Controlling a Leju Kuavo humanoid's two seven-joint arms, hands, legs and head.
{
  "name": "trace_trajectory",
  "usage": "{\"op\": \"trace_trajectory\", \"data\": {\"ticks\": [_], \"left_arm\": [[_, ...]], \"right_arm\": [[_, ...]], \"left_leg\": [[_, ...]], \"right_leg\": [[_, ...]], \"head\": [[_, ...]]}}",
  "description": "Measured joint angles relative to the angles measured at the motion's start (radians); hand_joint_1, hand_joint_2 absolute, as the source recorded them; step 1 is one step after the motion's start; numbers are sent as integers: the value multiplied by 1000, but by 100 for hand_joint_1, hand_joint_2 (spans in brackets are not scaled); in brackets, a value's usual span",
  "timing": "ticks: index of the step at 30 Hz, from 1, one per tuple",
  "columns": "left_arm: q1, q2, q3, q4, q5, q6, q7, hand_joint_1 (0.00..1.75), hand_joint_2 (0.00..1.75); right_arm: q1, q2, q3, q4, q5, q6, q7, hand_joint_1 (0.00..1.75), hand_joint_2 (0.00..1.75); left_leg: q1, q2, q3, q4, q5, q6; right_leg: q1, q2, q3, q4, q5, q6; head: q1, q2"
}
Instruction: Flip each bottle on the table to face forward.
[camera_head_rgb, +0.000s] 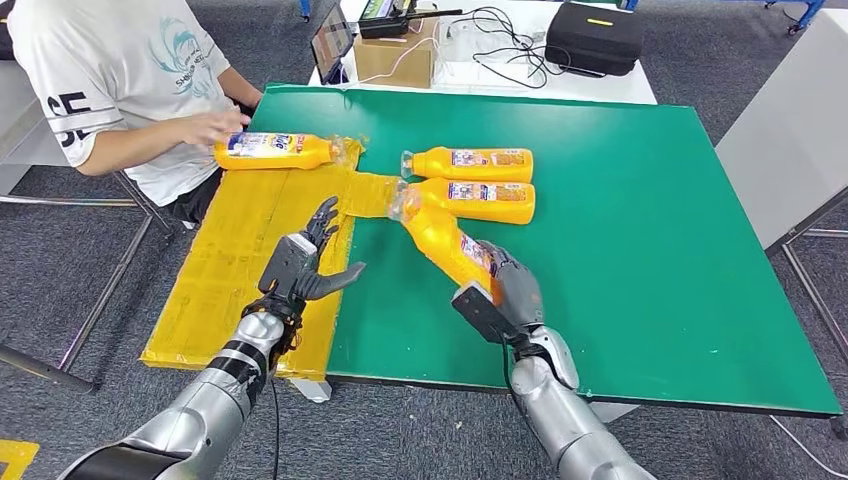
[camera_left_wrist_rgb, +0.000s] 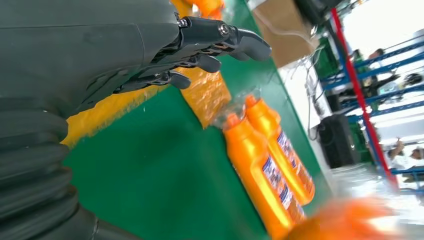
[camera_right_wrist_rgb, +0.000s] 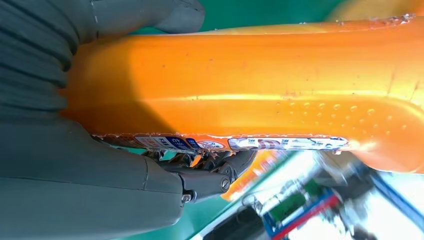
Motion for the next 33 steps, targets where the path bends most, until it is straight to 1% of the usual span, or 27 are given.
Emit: {"op": "trace_trajectory", "data": {"ticks": [3, 7, 12, 16, 22, 28, 33], "left_arm": [[-7, -23, -3, 7, -1, 4, 19, 0, 175], [-14, -42, -6, 12, 4, -4, 31, 0, 175], [-26, -60, -14, 13, 23, -40, 47, 0, 175], [-30, -66, -14, 16, 66, -97, 65, 0, 175], [-29, -75, -21, 13, 135, -190, 78, 0, 175], [-26, -79, -36, 2, 153, -204, 83, 0, 175], [-23, -80, -52, 0, 178, -216, 88, 0, 175]], "right_arm": [[9, 42, 0, -28, -47, -18, -21, 175, 175], [10, 88, 10, -41, -67, -23, -38, 175, 175], [2, 147, 45, -28, -84, 14, -43, 175, 175], [-26, 183, 81, 4, -120, 4, -45, 175, 175], [-72, 194, 143, 54, -169, -15, -47, 175, 175], [-88, 197, 171, 88, -172, -10, -47, 175, 175], [-91, 201, 210, 117, -169, -7, -26, 175, 175]], "left_leg": [[0, 0, -1, 0, 0, 0], [1, 0, -1, 0, 0, 0], [0, 0, -1, 0, 0, 0], [0, 0, -1, 0, 0, 0], [0, 0, -2, 0, 0, 0], [0, 0, -2, 0, 0, 0], [0, 0, -2, 0, 0, 0]], "right_leg": [[0, 0, -1, 0, 0, 0], [0, 0, -1, 0, 0, 0], [0, 0, -1, 0, 0, 0], [0, 0, -2, 0, 0, 0], [0, 0, -2, 0, 0, 0], [0, 0, -2, 0, 0, 0], [0, 0, -2, 0, 0, 0]], "head": [[0, 0], [0, 0], [0, 0], [0, 0], [0, 0], [0, 0], [0, 0]]}}
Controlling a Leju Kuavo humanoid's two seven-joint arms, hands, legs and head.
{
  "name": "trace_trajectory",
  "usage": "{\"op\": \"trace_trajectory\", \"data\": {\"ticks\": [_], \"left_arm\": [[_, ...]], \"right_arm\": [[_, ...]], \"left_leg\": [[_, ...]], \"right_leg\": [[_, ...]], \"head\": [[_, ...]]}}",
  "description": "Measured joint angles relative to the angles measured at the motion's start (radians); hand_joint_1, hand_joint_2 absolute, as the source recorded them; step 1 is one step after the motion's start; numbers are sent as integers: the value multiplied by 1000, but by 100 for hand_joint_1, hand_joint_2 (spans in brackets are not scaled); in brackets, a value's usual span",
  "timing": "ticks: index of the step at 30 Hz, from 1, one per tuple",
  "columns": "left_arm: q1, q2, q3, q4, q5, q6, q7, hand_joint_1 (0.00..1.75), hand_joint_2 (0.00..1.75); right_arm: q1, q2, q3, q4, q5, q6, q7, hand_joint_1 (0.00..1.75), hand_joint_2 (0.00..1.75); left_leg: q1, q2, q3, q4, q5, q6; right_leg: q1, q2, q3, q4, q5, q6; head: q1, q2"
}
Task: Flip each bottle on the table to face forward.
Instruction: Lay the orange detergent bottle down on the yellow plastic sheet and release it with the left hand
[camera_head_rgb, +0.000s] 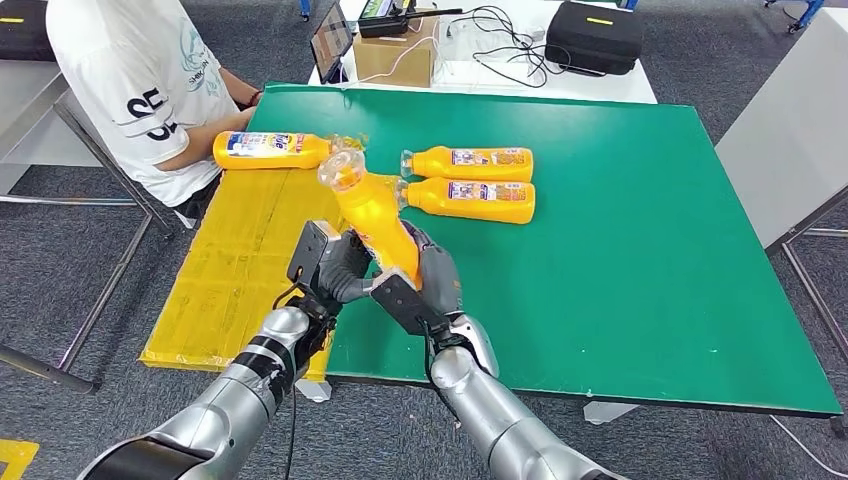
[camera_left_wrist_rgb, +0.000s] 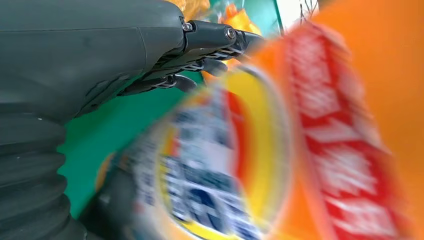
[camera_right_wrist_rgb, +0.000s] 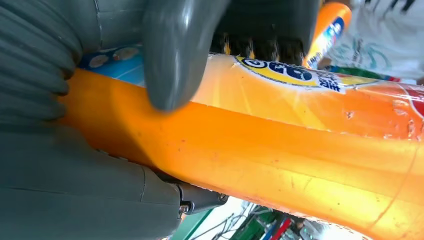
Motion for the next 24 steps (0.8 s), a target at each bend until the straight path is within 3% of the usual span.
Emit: {"op": "trace_trajectory", "data": {"ticks": [17, 18, 21, 22, 24], "left_arm": [[53, 17, -15, -60, 56, -14, 1, 0, 175], [53, 18, -17, -62, 56, -14, 1, 17, 175], [57, 22, -21, -69, 59, -18, 0, 148, 175], [60, 24, -23, -73, 62, -21, -2, 175, 175], [64, 27, -26, -83, 66, -23, -7, 175, 175]], "right_arm": [[-2, -3, 73, 57, 35, 5, 33, 175, 175], [-2, -3, 74, 57, 37, 6, 35, 175, 175], [-2, -4, 75, 60, 47, 12, 38, 175, 175], [-2, -4, 75, 61, 51, 16, 39, 175, 175], [-5, -5, 75, 63, 60, 22, 41, 167, 175]], "left_leg": [[0, 0, 0, 0, 0, 0], [0, 0, 0, 0, 0, 0], [0, 0, 0, 0, 0, 0], [0, 0, 0, 0, 0, 0], [0, 0, 0, 0, 0, 0]], "right_leg": [[0, 0, 0, 0, 0, 0], [0, 0, 0, 0, 0, 0], [0, 0, 0, 0, 0, 0], [0, 0, 0, 0, 0, 0], [0, 0, -1, 0, 0, 0]], "head": [[0, 0], [0, 0], [0, 0], [0, 0], [0, 0]]}}
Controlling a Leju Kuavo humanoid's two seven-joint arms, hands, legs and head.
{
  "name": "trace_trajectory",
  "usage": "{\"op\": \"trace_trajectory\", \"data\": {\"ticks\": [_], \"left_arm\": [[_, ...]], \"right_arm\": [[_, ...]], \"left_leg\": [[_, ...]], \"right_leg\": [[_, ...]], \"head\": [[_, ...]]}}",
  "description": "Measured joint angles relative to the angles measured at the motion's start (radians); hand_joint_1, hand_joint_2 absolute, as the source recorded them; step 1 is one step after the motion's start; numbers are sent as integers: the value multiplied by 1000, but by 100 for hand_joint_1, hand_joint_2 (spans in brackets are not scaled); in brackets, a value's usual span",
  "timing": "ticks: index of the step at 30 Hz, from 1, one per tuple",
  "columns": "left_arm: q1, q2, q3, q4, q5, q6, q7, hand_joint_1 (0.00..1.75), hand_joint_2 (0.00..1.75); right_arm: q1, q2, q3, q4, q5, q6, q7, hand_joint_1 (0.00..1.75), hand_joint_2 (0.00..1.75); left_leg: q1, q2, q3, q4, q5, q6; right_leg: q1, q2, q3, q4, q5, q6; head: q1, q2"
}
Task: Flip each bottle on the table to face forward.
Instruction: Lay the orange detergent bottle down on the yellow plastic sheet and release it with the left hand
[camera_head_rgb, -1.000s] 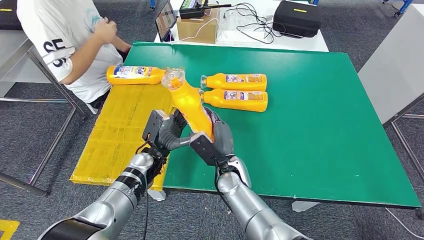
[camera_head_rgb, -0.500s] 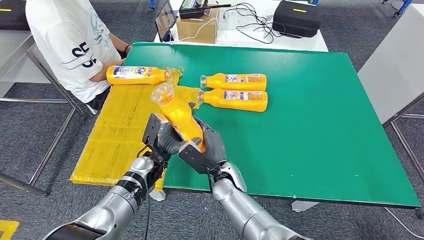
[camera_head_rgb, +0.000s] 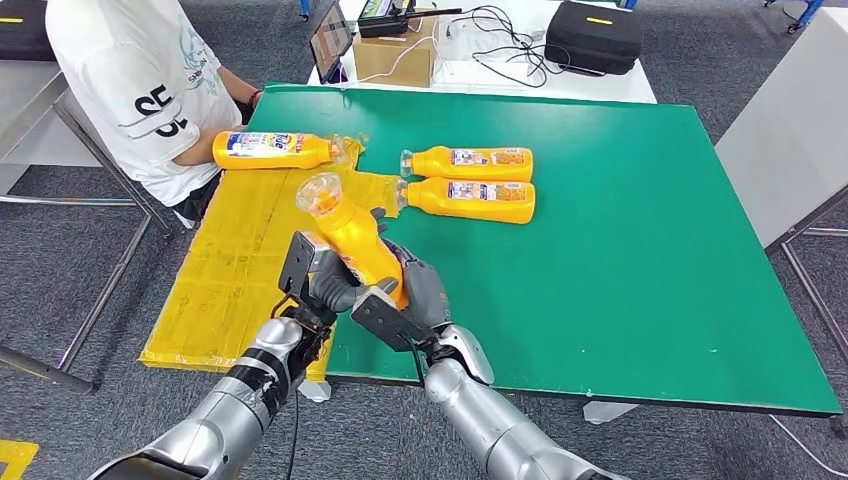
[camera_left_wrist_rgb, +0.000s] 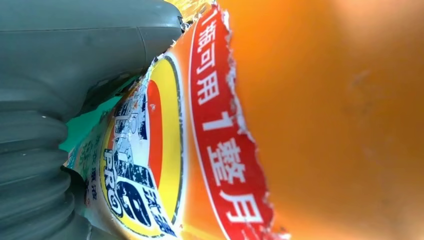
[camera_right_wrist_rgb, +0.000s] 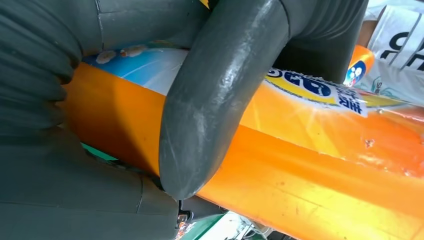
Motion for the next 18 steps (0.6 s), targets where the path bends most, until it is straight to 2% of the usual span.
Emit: {"op": "trace_trajectory", "data": {"ticks": [3, 4, 18], "left_arm": [[7, 1, -1, -23, 8, 8, -3, 175, 175], [9, 1, -1, -32, 15, 13, -1, 175, 175], [-8, 1, 28, -108, 117, 61, 30, 175, 175]], "right_arm": [[-8, 0, 0, 2, 13, 1, 5, 36, 175], [-10, 0, 0, 2, 19, 0, 8, 0, 175], [20, -5, -29, 7, 21, -40, 13, 0, 175]], "left_leg": [[0, 0, 0, 0, 0, 0], [0, 0, 0, 0, 0, 0], [0, 0, 0, 0, 0, 0]], "right_leg": [[0, 0, 0, 0, 0, 0], [0, 0, 0, 0, 0, 0], [0, 0, 0, 0, 0, 0]], "head": [[0, 0], [0, 0], [0, 0]]}}
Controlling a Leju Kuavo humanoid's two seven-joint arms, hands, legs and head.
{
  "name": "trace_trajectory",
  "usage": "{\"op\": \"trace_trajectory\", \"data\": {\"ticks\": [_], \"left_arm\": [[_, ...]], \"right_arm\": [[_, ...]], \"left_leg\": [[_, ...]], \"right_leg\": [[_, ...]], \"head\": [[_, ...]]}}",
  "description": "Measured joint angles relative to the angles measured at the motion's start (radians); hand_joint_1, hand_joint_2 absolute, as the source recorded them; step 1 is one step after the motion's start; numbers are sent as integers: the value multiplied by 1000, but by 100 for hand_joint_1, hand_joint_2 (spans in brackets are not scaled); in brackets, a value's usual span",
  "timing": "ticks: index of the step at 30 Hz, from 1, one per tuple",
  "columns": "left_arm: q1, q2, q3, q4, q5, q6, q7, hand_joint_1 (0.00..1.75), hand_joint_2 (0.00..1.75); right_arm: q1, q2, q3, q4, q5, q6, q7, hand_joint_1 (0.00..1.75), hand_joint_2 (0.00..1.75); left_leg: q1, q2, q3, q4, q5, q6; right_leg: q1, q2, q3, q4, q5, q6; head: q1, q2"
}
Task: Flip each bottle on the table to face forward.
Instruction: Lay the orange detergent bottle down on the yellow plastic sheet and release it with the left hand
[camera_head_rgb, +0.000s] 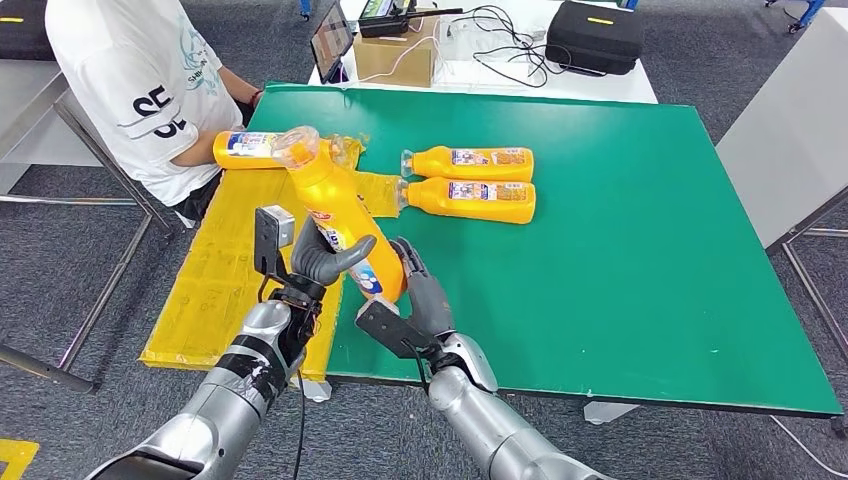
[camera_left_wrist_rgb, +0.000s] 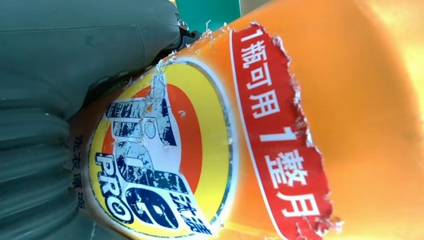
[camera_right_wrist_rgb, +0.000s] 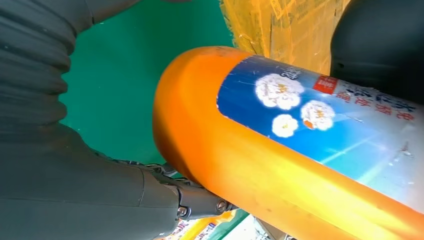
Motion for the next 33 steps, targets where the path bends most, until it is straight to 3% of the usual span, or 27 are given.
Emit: {"op": "trace_trajectory", "data": {"ticks": [11, 17, 22, 26, 30, 33], "left_arm": [[-2, 0, 7, -12, 29, 8, 6, 175, 175], [-20, 19, 7, 0, -48, 84, -9, 175, 175], [-81, 120, -41, 122, -357, 236, -9, 175, 175], [-114, 220, -81, 224, -517, 299, 7, 175, 175], [-156, 296, -117, 283, -654, 306, 25, 175, 175], [-189, 339, -146, 312, -739, 245, 8, 175, 175]], "right_arm": [[4, 0, -18, 0, -12, -7, -15, 0, 175], [24, -10, -55, -33, -63, -31, -64, 0, 175], [55, -45, -103, -113, -104, -35, -93, 0, 175], [96, -84, -149, -204, -138, -34, -111, 0, 175], [122, -112, -186, -265, -159, -21, -124, 0, 175], [128, -125, -201, -289, -169, -4, -137, 0, 175]], "left_leg": [[0, 0, 0, 0, 0, 0], [0, 0, 0, 0, 0, 0], [0, 1, 0, 0, 0, 0], [1, 1, 0, 0, 0, 0], [1, 1, 0, 0, 0, 0], [1, 1, 0, -1, 0, 0]], "right_leg": [[0, 0, 0, 0, 0, 0], [0, 0, 0, 0, 0, 0], [0, 0, 0, 0, 0, 0], [0, 1, -1, 1, 0, 0], [0, 1, 0, 1, 0, 0], [0, 1, 0, 1, 0, 0]], "head": [[0, 0], [0, 0], [0, 0], [0, 0], [0, 0], [0, 0]]}}
